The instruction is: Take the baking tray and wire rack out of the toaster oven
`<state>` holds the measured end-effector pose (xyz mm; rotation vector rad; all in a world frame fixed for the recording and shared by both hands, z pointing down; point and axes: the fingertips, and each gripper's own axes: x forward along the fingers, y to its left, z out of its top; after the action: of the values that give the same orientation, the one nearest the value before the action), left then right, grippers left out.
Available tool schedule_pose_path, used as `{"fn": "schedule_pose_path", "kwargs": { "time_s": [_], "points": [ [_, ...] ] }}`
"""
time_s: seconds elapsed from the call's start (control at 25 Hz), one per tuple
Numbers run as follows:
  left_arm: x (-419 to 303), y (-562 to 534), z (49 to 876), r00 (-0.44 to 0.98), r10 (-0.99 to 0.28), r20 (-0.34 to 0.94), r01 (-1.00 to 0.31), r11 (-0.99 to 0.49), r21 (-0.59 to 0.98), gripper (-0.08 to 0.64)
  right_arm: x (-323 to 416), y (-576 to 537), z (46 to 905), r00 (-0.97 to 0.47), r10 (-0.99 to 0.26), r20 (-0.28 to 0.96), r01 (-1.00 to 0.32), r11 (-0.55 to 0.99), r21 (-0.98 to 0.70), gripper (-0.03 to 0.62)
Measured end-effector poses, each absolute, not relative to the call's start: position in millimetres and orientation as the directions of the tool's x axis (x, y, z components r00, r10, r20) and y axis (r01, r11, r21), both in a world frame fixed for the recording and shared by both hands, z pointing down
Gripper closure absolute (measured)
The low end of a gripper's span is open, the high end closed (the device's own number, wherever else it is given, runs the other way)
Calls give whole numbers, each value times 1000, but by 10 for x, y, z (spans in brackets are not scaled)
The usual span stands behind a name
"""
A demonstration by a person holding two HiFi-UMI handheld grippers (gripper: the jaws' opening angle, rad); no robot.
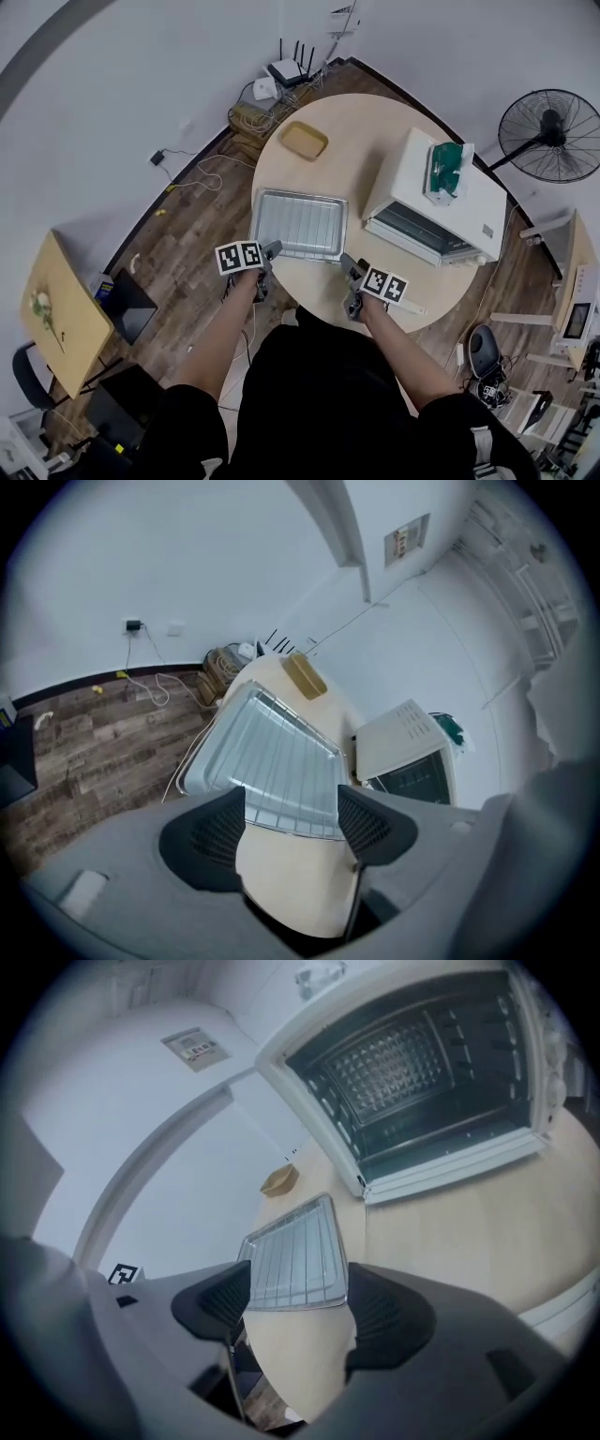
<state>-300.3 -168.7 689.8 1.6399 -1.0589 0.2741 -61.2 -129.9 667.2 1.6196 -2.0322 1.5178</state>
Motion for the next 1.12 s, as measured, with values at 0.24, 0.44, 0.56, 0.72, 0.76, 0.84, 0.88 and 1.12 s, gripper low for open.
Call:
{"fn": "schedule_pose_path", "kwargs": {
  "time_s": [0.24, 0.44, 0.56, 0.72, 0.76, 0.84, 0.88, 1.12],
  "points": [
    [-2800, -1552, 6094, 554, -662, 505, -803, -265, 534, 265, -181, -908, 6004, -363, -756, 545, -886, 99, -452, 287],
    [-2360, -1294, 5218, 573, -763, 301, -813, -479, 332, 267, 258, -431, 5450, -252, -826, 505, -952, 118, -281, 287],
    [-2037, -1058, 4882, 619, -753, 223, -776, -546, 315, 271, 505, -124, 5181, -188, -852, 489, -961, 57, -270, 289],
    [-1677, -711, 4492, 685, -715, 141, -708, -607, 362, 446, 878, 182, 4890, -70, -882, 466, -977, -33, -209, 307],
    [-1600, -644, 4430, 694, -708, 132, -699, -618, 358, 472, 959, 210, 4828, -49, -891, 451, -980, -44, -194, 348],
    [-1437, -516, 4367, 706, -694, 142, -694, -637, 335, 514, 1101, 268, 4704, -28, -910, 414, -981, -54, -184, 406],
    [-1351, -446, 4343, 712, -687, 148, -691, -647, 321, 524, 1172, 314, 4648, -24, -917, 398, -980, -56, -189, 438],
    [-931, -14, 4216, 707, -690, 155, -702, -657, 276, 538, 1646, 765, 4496, -36, -935, 352, -966, -58, -254, 542]
  ]
}}
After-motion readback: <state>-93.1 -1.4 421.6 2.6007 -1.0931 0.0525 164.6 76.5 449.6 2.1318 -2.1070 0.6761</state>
